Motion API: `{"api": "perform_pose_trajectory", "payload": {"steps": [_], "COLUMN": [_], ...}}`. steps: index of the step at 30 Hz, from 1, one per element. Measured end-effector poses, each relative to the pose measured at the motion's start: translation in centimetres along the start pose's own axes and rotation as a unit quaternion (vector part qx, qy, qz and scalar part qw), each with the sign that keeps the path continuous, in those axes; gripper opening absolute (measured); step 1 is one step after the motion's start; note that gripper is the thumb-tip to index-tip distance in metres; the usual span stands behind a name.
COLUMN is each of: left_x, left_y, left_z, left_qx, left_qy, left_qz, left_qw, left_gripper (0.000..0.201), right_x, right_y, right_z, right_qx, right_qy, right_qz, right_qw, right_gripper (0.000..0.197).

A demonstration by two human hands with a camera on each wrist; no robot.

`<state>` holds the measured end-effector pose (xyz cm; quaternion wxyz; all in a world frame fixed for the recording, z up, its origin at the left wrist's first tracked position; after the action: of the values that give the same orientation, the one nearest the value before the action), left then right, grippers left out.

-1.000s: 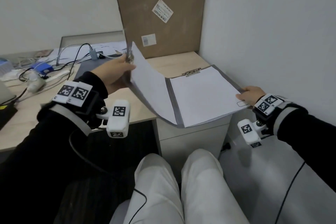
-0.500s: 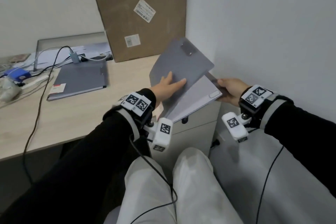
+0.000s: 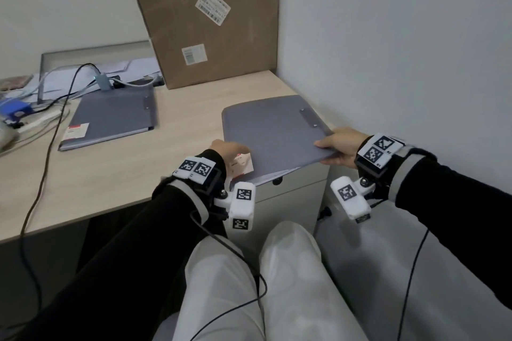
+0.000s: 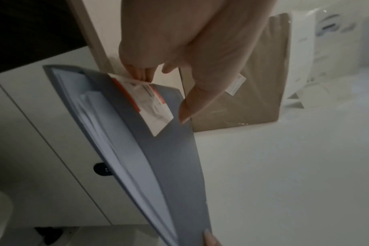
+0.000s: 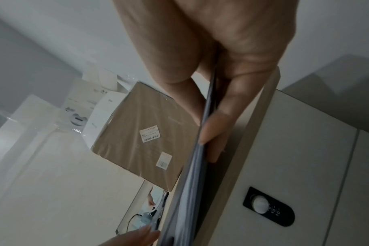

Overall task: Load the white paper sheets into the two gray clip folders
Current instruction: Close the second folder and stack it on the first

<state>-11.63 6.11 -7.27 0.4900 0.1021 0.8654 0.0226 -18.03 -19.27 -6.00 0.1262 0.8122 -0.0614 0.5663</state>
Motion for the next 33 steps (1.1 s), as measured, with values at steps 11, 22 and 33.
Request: {"api": "perform_pose_trajectory", "payload": {"steps": [11, 22, 33], "left_x": [1.0, -1.2, -2.1], "left_y": [1.5, 7.9, 27.3], "left_z": [1.0, 0.2, 4.6], "left_qx": [0.035, 0.059, -0.134], "left_qy": [0.029, -0.072, -0.093], "left_qz": [-0.069, -0.055, -0.074], "left_qw": [0.997, 0.994, 0.984], "left_gripper": [0.006, 0.007, 0.01], "right_x": [1.0, 4.8, 10.4], "right_y": [0.2, -8.2, -29.3], "right_z": [1.4, 3.6, 9.5], "right_qx": [-0.043, 0.033, 0.202], "right_qy": [0.081, 0.094, 0.046], "right_qz": [0.077, 0.104, 0.096], "right_qw": [0.993, 0.99, 0.974], "right_gripper": [0.049, 0.033, 0.043]}}
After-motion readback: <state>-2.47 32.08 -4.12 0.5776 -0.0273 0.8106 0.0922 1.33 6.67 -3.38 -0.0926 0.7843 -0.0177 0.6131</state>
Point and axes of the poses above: each hand's wrist, its own z-axis towards the middle knuckle, its own y-axis out of the back of the hand, x = y × z, the point moved 8 cm from there along z, towards the middle knuckle, and after that the axes turned 5 degrees about y, right-handed, at the moved point
